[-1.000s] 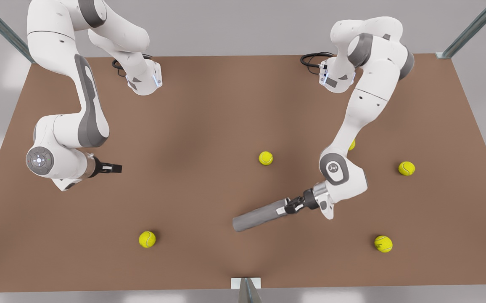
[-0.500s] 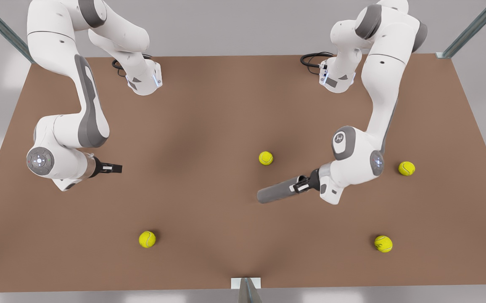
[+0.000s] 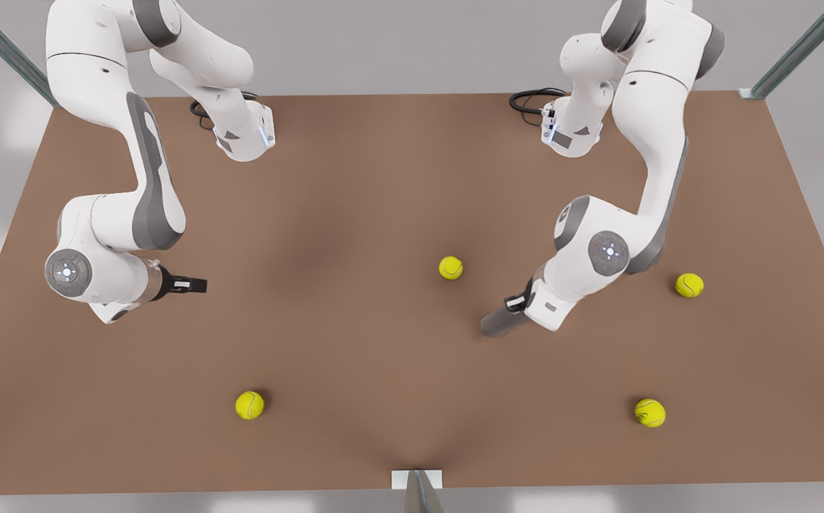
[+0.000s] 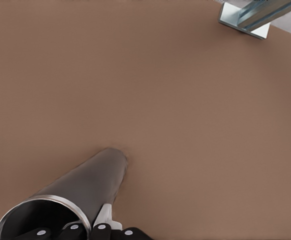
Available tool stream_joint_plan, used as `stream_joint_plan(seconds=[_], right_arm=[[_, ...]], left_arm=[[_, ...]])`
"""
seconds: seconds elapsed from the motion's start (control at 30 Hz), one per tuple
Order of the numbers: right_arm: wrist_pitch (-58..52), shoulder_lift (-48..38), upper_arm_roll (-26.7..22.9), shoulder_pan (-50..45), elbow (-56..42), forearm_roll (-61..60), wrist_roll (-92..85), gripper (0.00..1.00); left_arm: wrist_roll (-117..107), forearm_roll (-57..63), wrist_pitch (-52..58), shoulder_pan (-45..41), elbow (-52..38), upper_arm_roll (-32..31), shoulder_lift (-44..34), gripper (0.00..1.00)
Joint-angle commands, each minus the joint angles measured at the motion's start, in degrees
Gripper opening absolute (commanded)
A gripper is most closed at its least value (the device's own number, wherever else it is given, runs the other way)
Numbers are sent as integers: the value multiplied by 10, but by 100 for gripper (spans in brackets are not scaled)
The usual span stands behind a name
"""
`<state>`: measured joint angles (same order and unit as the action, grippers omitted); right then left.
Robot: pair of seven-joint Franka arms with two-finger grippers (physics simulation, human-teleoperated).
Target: Put the tennis tube upright
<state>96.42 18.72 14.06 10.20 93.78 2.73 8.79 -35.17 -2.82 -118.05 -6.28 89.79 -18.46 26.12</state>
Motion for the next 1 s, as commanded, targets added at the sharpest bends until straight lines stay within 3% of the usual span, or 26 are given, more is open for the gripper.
stream_joint_plan(seconds=[0.0,0.47,0.57,0.97], right_arm=[[0,0,0,0,0,1,0,100],[-1,3,0,0,0,0,0,100],[0,3,0,-1,0,0,0,100],[0,3,0,-1,0,0,2,100]], left_arm=[[-1,36,2,0,0,0,-2,23],[34,127,22,-7,0,-8,0,26],[34,135,19,-8,-1,-8,2,48],[-1,134,18,-12,-1,-18,0,56]])
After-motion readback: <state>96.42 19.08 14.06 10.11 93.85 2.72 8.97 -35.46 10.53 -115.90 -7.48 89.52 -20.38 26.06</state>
